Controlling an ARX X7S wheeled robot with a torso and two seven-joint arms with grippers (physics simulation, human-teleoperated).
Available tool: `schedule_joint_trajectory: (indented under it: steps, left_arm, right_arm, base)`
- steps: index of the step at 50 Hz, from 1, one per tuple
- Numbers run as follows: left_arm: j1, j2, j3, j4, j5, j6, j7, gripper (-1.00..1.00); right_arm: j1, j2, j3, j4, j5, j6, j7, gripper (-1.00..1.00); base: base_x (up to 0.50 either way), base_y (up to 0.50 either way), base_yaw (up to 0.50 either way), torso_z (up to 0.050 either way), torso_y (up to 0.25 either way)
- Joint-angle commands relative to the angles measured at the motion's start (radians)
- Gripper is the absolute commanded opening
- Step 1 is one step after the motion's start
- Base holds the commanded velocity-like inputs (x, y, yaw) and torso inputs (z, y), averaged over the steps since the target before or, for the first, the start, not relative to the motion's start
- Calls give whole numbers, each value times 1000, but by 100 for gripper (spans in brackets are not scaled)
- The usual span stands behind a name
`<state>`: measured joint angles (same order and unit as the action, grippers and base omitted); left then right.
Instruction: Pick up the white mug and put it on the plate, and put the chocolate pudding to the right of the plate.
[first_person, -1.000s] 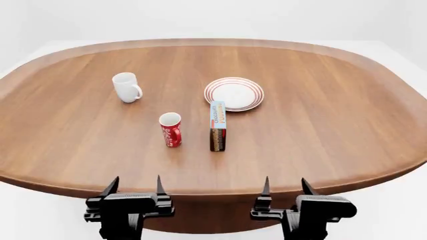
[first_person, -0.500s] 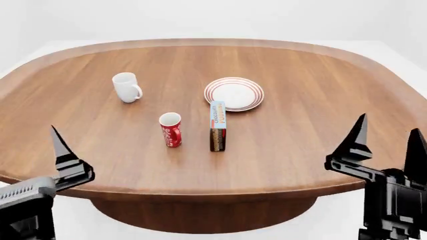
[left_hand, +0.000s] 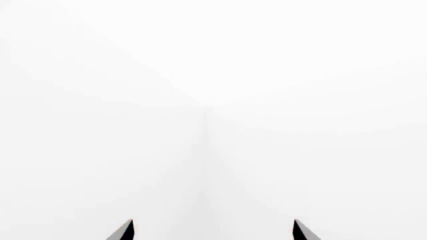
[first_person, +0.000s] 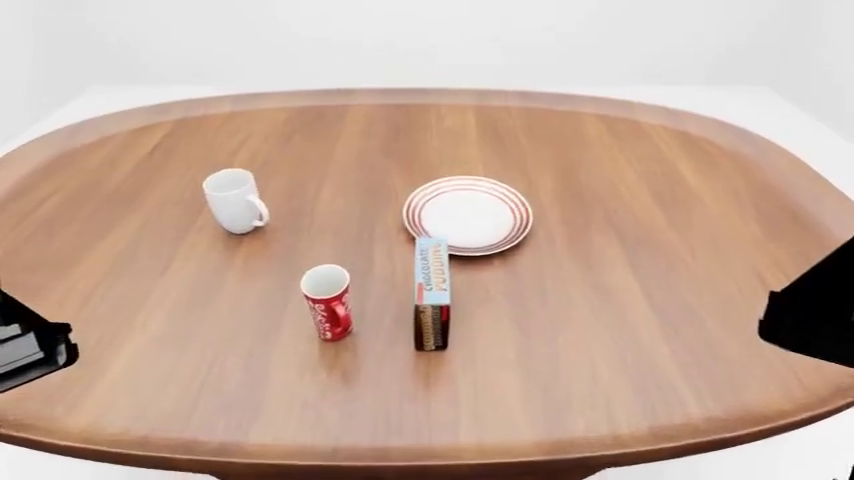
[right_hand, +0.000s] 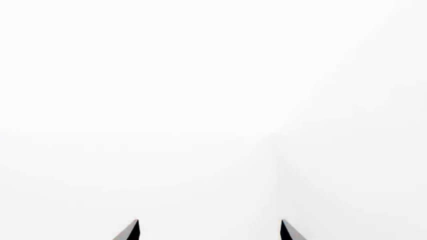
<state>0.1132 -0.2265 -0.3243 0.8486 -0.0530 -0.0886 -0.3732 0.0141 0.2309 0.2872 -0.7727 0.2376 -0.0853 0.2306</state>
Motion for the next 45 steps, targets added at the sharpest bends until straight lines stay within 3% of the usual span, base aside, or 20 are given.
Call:
schedule_joint_trajectory:
  steps: [1,45]
  left_arm:
    - [13,6,-42,49,16,8,8,100]
    - [26,-14,-17,114,55,5,-22,100]
  right_arm:
    - [-12,-5,5,-37,-44,-32,-25,100]
    - [-34,34,-87,-57,-27,-13,-45,100]
  base:
    - [500,-55,0,0,0]
    - [500,-43,0,0,0]
